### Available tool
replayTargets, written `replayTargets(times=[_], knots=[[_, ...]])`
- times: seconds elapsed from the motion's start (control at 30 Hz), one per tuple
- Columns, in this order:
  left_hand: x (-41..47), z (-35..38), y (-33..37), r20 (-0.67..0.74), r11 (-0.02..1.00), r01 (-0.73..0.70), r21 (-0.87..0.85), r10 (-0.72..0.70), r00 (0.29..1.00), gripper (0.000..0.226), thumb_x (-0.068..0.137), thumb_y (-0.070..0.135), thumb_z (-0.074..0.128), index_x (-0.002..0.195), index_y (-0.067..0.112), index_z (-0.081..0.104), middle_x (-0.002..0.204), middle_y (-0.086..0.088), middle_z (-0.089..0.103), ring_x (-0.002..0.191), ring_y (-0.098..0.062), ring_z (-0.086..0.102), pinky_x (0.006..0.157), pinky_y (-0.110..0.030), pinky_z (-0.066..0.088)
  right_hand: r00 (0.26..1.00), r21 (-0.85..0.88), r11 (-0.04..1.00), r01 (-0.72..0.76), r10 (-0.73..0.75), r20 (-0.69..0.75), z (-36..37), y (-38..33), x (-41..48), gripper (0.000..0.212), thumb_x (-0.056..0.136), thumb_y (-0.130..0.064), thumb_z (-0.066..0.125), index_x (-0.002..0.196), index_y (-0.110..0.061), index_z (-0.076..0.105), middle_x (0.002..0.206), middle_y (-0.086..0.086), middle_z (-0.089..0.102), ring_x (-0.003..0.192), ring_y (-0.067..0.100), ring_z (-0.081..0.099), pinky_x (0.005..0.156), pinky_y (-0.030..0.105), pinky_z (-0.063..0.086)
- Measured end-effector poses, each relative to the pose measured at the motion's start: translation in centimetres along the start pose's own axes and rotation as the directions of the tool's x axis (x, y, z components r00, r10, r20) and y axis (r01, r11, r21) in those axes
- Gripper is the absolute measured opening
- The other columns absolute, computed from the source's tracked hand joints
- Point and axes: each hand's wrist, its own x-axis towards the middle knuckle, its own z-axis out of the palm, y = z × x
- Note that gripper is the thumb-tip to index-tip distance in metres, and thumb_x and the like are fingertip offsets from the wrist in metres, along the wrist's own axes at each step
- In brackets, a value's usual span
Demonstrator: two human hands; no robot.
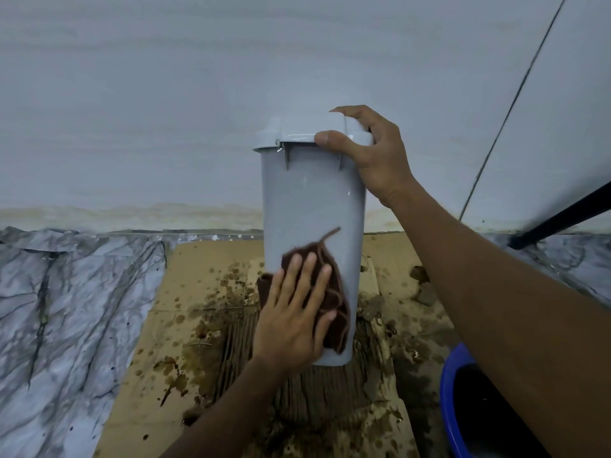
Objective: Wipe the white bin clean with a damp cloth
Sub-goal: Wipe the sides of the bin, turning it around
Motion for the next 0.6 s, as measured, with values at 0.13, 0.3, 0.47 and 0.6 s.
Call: replayTargets(times=[0.13, 0.3, 0.47, 0.6], knots=[[-5.5, 1.8, 0.8, 0.1, 0.982, -0.179, 0.065, 0.172, 0.98, 0.066, 0.108, 0.045, 0.029, 0.163, 0.014, 0.011, 0.171, -0.01, 0.0, 0.158, -0.03, 0.006, 0.128, -0.044, 0.001, 1.0, -0.015, 1.0, 0.005, -0.005, -0.004, 0.2, 0.0, -0.1, 0.055, 0.061, -0.057, 0.084, 0.106, -0.027, 0.072, 0.116, 0.0, 0.07, 0.107, 0.017, 0.066, 0.09, 0.035, 0.057], [-2.5, 0.6, 0.4, 0.07, 0.986, -0.162, 0.032, 0.16, 0.985, 0.064, 0.109, 0.045, 0.027, 0.163, 0.015, 0.012, 0.171, -0.008, 0.0, 0.158, -0.028, 0.007, 0.128, -0.043, 0.002, 1.0, -0.011, 1.0, -0.019, 0.018, -0.009, 0.2, -0.1, -0.1, 0.057, 0.059, -0.058, 0.084, 0.106, -0.028, 0.072, 0.117, 0.0, 0.069, 0.108, 0.019, 0.066, 0.093, 0.039, 0.057], [4.5, -1.7, -0.8, -0.1, 0.956, 0.257, -0.142, -0.273, 0.957, 0.065, 0.106, 0.042, 0.036, 0.16, 0.008, 0.021, 0.168, -0.017, 0.013, 0.157, -0.033, 0.005, 0.127, -0.052, 0.012, 1.0, -0.011, 1.0, -0.018, 0.018, -0.016, 0.7, -0.2, 0.0, 0.055, 0.058, -0.058, 0.085, 0.104, -0.029, 0.073, 0.117, 0.001, 0.069, 0.109, 0.019, 0.066, 0.096, 0.042, 0.055], [2.4, -0.6, 1.4, -0.124, 0.859, 0.435, -0.27, -0.479, 0.869, 0.066, 0.105, 0.037, 0.039, 0.16, 0.006, 0.018, 0.169, -0.015, 0.011, 0.157, -0.036, 0.005, 0.123, -0.058, 0.023, 1.0, -0.018, 1.0, -0.02, 0.02, -0.007, 0.4, -0.1, -0.1, 0.054, 0.06, -0.058, 0.085, 0.104, -0.029, 0.072, 0.117, 0.0, 0.069, 0.11, 0.018, 0.066, 0.096, 0.044, 0.055]])
